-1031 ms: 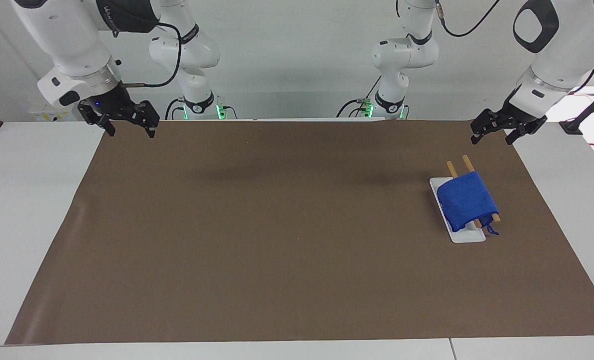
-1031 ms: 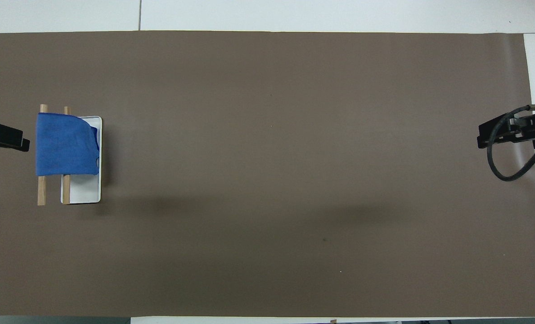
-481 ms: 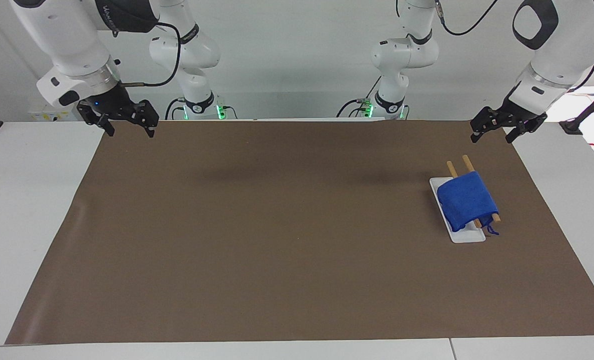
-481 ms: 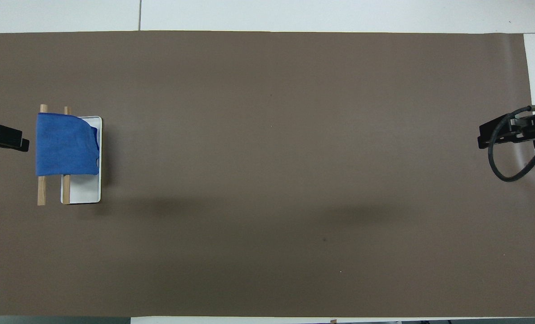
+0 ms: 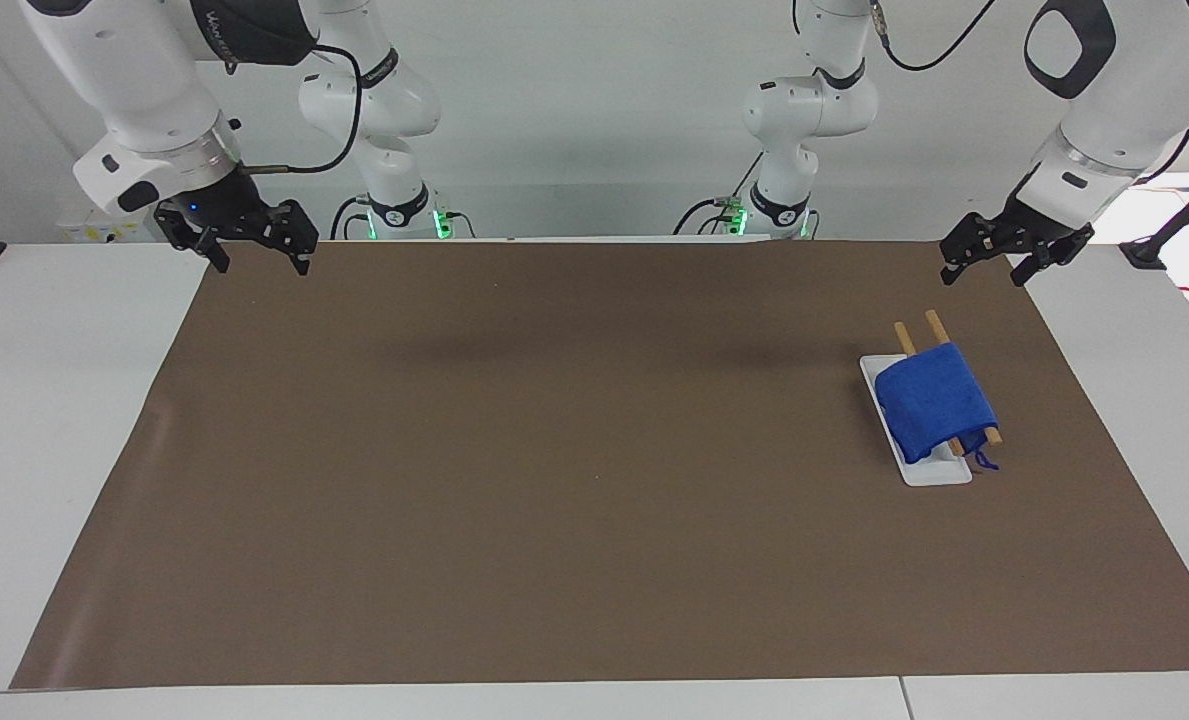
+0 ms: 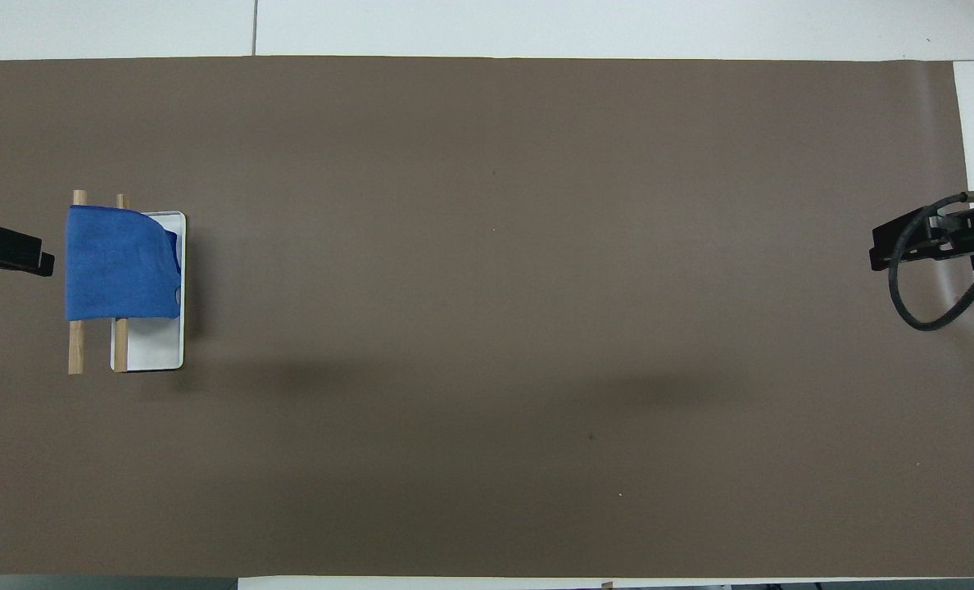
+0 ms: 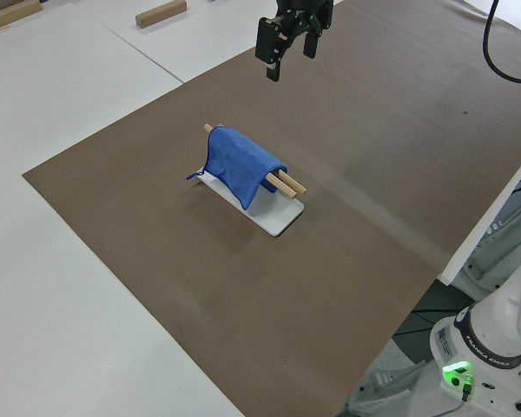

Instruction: Right arm passes towel to left arm to hang

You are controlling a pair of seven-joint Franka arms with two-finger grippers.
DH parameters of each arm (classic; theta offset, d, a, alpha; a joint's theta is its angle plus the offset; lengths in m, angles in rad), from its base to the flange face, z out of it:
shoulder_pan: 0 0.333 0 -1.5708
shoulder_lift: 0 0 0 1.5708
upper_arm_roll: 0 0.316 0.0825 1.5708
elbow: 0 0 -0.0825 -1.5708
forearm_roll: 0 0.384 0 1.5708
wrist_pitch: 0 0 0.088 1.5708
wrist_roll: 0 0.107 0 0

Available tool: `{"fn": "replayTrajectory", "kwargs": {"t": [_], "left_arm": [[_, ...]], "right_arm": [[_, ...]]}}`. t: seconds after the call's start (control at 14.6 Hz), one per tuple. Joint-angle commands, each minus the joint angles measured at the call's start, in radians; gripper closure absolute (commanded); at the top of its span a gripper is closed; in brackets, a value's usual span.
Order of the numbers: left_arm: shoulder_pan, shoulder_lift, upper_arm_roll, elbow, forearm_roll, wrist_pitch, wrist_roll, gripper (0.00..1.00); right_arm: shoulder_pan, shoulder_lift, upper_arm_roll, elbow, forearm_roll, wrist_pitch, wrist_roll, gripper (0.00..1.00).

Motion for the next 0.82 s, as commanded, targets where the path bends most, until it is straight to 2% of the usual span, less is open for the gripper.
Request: {"fn": "replayTrajectory", "kwargs": {"t": [0.0, 0.76], "left_arm": [[0.007, -0.024, -0.001, -0.019, 0.01, 0.005, 0.003, 0.0], [-0.002, -0.024, -0.003, -0.02, 0.013, 0.001, 0.005, 0.0]], "right_arm": [[-0.017, -0.021, 0.007, -0.026, 0.011, 0.015, -0.027, 0.0], [-0.018, -0.021, 0.007, -0.026, 0.011, 0.015, -0.022, 0.0]]}}
